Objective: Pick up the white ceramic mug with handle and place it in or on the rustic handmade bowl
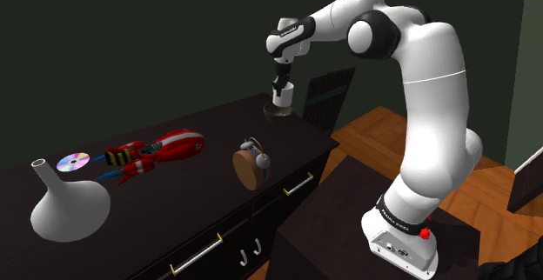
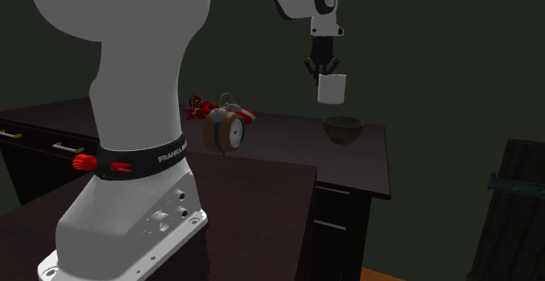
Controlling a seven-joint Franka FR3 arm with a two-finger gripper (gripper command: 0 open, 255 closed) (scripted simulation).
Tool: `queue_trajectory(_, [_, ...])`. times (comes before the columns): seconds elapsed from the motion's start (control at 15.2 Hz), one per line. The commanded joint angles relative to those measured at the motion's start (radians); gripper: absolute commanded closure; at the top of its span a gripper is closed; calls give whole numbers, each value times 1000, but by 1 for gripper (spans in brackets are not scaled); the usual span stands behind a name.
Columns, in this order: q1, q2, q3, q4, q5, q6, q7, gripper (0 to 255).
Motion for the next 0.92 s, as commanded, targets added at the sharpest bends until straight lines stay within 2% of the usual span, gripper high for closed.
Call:
queue_trajectory(0.0, [-24, 77, 1, 145, 7, -69, -14, 255])
queue_trajectory(0.2, [-63, 228, 6, 419, 16, -191, -24, 255])
queue_trajectory(0.33, [-95, 371, 12, 680, 22, -308, -25, 255])
queue_trajectory(0.86, [-92, 396, 14, 618, 25, -221, -28, 255])
